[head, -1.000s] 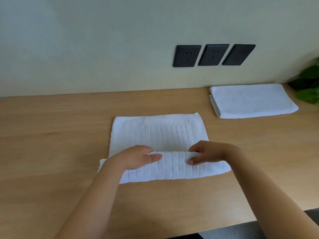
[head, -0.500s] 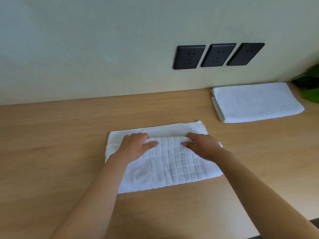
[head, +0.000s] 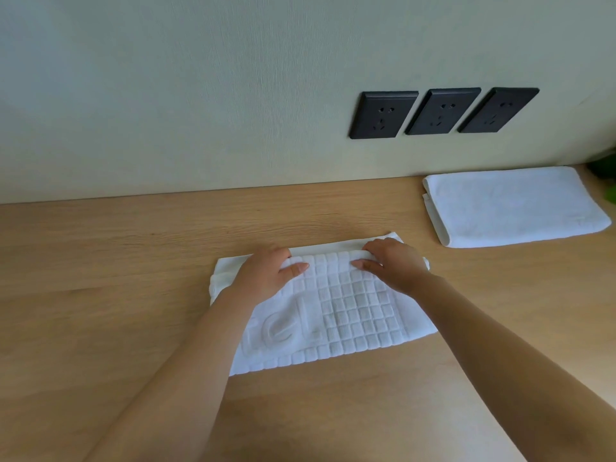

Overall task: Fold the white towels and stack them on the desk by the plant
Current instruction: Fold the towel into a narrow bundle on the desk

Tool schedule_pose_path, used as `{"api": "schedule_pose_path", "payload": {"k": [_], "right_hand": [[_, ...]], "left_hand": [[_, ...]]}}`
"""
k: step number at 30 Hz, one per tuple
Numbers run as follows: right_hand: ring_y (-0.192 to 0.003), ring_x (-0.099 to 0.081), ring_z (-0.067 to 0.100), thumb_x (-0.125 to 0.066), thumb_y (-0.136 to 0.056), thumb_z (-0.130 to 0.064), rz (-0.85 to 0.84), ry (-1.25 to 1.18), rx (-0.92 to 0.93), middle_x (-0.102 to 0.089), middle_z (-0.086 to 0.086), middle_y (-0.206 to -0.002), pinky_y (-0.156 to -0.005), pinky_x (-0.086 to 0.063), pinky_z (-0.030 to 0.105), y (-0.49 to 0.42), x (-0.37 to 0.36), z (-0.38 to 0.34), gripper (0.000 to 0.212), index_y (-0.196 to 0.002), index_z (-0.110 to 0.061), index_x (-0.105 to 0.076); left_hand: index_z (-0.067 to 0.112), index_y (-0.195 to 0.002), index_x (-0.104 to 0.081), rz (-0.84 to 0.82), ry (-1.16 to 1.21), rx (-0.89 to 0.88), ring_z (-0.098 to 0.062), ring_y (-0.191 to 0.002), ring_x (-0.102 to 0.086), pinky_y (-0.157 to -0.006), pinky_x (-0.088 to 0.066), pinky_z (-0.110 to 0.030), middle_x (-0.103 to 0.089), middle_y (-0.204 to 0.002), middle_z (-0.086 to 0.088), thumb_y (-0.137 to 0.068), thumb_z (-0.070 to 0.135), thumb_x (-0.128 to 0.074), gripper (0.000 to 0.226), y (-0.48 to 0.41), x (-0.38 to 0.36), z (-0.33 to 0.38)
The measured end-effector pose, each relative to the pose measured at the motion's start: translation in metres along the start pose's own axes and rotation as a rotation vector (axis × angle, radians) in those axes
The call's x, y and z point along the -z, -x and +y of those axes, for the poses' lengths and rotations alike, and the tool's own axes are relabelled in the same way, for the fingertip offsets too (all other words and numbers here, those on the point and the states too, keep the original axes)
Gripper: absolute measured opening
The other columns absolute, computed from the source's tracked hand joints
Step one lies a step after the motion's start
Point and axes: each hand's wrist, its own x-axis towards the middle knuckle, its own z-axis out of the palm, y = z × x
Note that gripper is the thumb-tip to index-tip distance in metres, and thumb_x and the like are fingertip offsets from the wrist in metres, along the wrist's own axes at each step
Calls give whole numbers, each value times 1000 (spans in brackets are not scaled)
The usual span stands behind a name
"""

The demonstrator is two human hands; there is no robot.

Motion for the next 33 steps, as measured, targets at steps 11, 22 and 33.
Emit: {"api": "schedule_pose_path", "payload": {"k": [11,22,33], "right_hand": [[-76,-57,15,-30,-90,-68,-187,156,-68,-61,-2,-80,-64,-40,30,-36,9,0,55,-103,-20,-53],[-91,-50,13,-37,-86,-72,-67,166,-79,-57,-3,-102,-72,-41,28,-32,5,7,64,-105,-17,-62],[-78,-57,15,-37,-95,-58,-206,77,-22,-62,-3,-82,-68,-44,30,-17,17,22,35,-88,-26,-49]], "left_hand": [[13,-70,-40,-65,46,61,-14,-56,-35,-56,-26,-31,-37,-61,1,-93,52,-47,46,-24,9,-6],[23,-101,-66,516,-420,22,-23,-89,-56,-85,-39,-42,-61,-96,1,-92,35,-52,20,-5,-47,24],[22,-88,-66,477,-300,-30,-20,-81,-59,-76,-28,-31,-64,-87,7,-91,40,-36,36,-9,-52,20]]}}
